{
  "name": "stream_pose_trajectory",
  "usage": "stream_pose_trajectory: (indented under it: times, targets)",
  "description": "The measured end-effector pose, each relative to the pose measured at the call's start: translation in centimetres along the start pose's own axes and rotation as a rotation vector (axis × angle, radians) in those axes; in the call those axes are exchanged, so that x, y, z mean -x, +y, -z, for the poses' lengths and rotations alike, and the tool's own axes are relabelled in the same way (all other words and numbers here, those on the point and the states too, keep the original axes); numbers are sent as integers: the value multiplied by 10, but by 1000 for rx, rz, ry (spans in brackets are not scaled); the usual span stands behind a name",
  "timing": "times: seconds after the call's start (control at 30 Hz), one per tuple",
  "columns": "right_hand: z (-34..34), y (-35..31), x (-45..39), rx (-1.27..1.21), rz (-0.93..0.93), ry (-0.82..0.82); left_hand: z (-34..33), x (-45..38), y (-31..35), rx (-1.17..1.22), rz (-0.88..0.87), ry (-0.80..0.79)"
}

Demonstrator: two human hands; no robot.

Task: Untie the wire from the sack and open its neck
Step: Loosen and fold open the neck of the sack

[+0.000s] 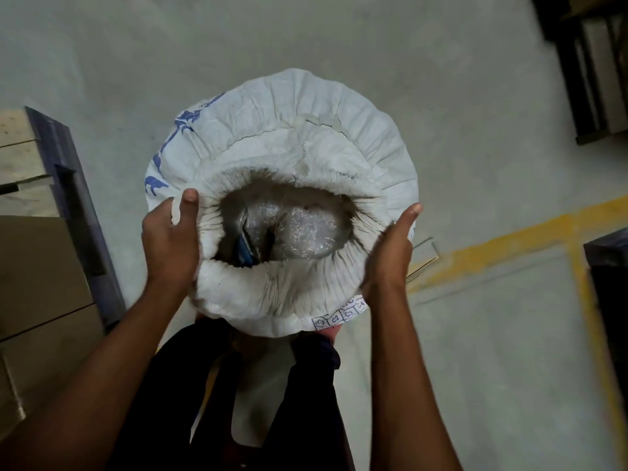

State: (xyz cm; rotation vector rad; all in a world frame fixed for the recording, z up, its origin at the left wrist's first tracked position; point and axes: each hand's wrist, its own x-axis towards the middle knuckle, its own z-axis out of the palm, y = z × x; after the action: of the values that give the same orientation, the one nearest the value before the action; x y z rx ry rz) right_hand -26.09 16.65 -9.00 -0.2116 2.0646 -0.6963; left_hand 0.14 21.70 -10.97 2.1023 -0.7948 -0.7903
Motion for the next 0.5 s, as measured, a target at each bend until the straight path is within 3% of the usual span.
stream_pose_trajectory:
  times: [0.2, 0.37, 0.5]
  targets:
    - [23, -1, -5, 271, 95, 25, -1, 8, -10, -57, -9, 43]
    - [17, 7, -7, 346, 227, 74, -4, 10, -10, -138, -7, 106]
    - [22, 18, -5, 490, 514, 182, 9, 10, -6, -351, -84, 46]
